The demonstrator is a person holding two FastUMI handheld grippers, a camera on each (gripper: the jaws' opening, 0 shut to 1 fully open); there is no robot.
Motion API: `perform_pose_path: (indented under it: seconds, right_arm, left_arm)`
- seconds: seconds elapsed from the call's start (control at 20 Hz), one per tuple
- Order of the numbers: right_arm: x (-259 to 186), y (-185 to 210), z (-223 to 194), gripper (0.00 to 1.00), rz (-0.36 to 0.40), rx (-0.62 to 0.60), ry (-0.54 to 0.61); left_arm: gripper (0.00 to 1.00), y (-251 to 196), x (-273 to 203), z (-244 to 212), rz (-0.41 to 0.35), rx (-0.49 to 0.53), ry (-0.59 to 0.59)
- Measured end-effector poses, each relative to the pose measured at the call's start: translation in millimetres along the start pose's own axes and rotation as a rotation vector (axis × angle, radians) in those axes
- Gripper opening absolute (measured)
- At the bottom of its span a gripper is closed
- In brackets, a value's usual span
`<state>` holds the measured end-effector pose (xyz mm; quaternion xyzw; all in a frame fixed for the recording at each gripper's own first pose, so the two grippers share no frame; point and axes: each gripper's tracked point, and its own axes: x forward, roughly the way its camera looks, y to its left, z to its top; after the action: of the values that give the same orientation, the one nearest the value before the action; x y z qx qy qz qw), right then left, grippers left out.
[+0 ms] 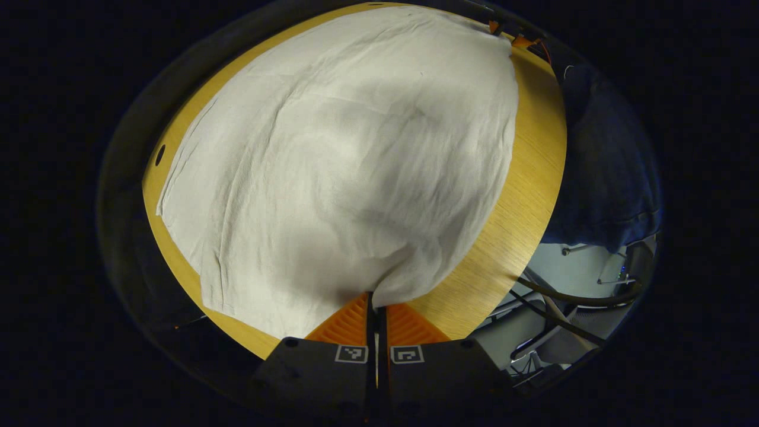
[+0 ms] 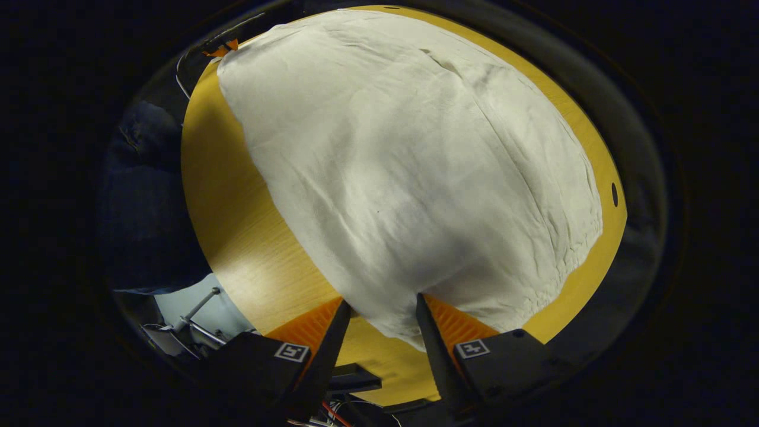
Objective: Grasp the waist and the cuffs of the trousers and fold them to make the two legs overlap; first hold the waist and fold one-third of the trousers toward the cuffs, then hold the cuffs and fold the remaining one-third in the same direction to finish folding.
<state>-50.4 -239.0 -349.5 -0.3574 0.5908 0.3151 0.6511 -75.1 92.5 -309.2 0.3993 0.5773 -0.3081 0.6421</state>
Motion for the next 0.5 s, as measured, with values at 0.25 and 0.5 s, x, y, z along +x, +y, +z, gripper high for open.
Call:
perform_pose_path:
  seconds: [0.25,0.5]
  right_arm:
    - [-2.4,-6.9,0.5,0.22,-0.045,-0.008,-0.009]
    - [-2.8,-6.7,-1.7,0.12,-0.049,0.039,-0.002]
  left_arm:
    - [0.0,-1.1,0.3,0.4,-0.015,0.011,0.002]
    - [0.0,-4.7,1.6,-0.3,-0.013,0.033,-0.001]
